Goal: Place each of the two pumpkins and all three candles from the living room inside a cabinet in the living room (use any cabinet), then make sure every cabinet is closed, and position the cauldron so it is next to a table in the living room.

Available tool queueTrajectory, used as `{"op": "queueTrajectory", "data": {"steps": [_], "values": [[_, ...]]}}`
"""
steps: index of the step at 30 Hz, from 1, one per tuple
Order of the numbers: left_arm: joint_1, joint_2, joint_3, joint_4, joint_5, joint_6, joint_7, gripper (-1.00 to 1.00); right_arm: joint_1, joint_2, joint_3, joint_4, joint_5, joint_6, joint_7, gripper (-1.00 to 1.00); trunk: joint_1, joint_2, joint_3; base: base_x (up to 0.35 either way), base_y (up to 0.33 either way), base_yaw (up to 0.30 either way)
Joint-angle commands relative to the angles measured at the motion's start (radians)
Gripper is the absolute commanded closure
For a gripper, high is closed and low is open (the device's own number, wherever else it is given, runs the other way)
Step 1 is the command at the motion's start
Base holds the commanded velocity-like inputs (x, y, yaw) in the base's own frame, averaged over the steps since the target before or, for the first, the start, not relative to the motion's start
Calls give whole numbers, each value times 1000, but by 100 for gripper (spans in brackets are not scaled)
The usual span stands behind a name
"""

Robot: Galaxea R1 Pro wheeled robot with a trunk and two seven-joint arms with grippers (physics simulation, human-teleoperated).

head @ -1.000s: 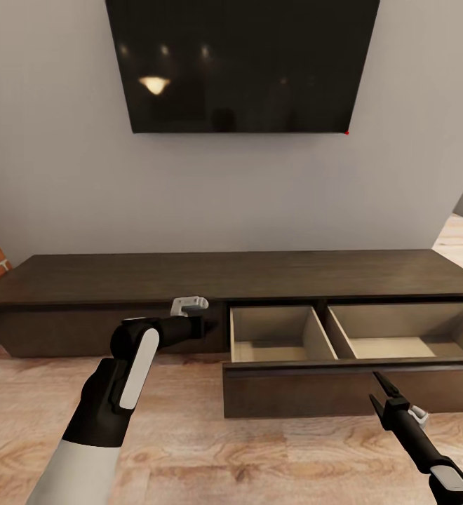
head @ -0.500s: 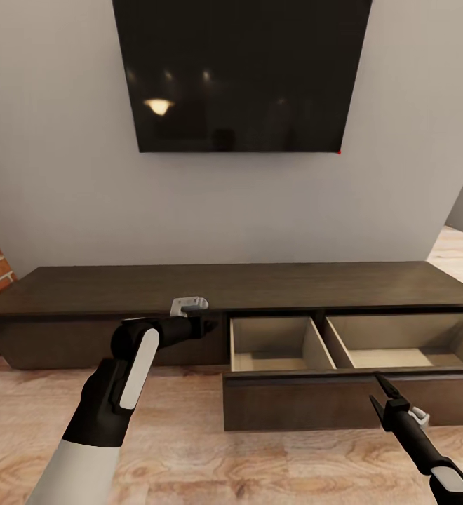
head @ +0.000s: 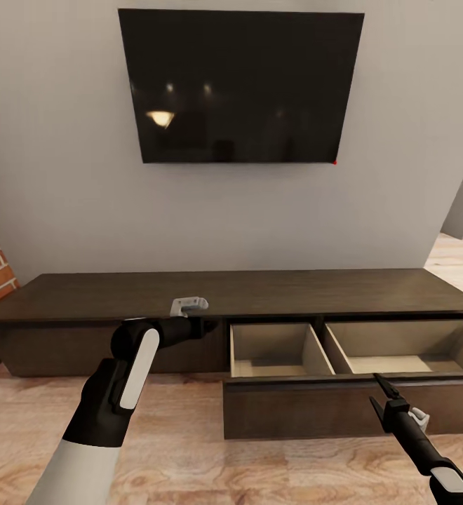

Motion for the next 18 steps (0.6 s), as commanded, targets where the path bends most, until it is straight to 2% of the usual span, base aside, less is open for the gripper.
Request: {"op": "queueTrajectory", "data": {"steps": [1,9,18], "values": [[-1,0,0,-1,1,4,-1,-100,-1,0,-1,1,-6,8,1,-100,0,0,-1,-46,0,0],[-1,0,0,0,1,4,0,-100,-1,0,0,1,-4,8,1,-100,0,0,-1,-198,0,0],[-1,0,0,0,1,4,-1,-100,1,2,-3,0,-7,7,9,-100,0,0,-1,-41,0,0]]}}
